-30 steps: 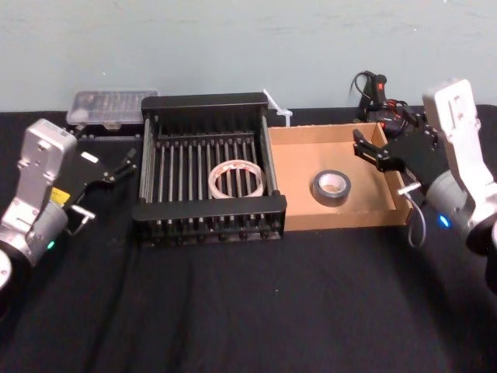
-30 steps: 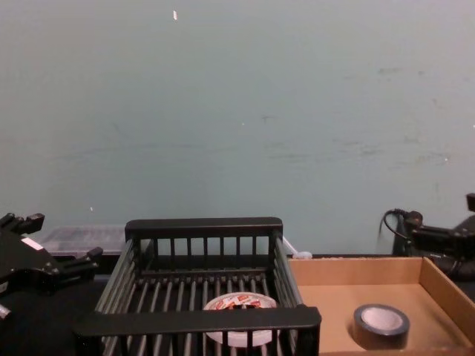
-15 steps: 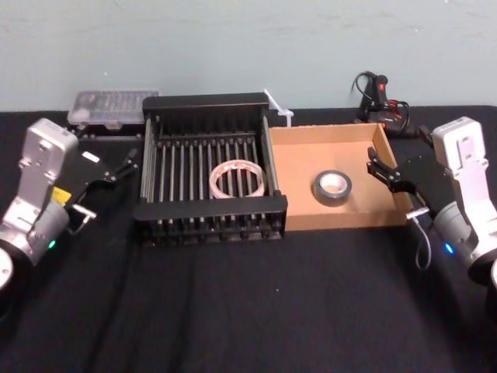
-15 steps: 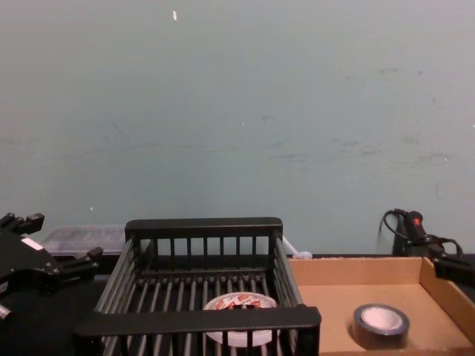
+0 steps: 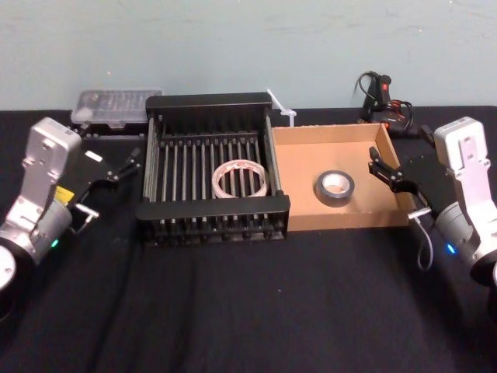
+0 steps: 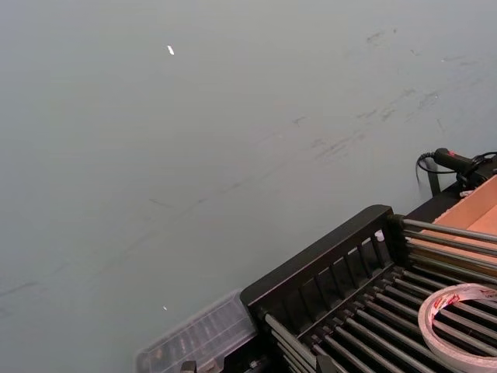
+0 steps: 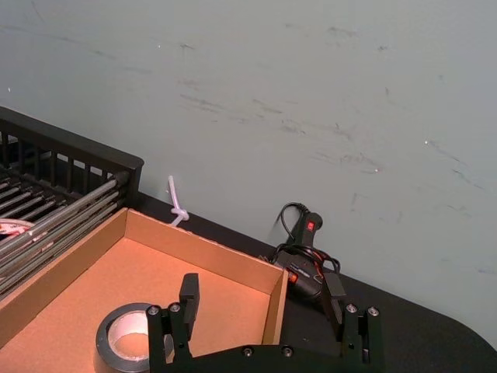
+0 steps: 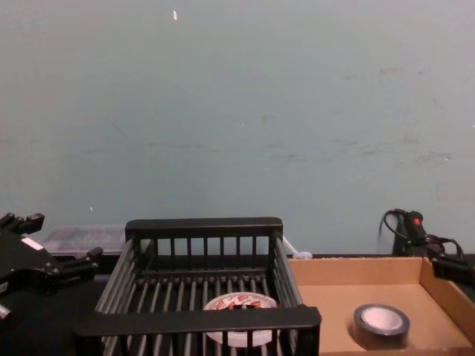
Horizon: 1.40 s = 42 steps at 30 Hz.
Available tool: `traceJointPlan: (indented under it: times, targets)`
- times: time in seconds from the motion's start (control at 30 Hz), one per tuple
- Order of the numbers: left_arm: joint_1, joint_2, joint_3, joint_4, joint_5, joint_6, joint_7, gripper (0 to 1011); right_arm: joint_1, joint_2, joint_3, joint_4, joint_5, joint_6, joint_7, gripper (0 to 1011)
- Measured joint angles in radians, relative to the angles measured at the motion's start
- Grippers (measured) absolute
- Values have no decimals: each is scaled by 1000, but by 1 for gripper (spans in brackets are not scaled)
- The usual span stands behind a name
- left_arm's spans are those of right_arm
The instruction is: Pick up the white tape and place it into the black box , Pick up the silver tape and place it into the brown box.
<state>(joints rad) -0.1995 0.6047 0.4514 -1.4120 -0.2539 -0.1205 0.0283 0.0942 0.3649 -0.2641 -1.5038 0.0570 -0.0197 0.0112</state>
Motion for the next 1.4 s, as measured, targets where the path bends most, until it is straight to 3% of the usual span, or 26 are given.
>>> traceJointPlan:
  times: [1.4]
  targets:
    - [0,0,0,0,0,0,0,1001,2,1,-2,0,0,0,0,1000]
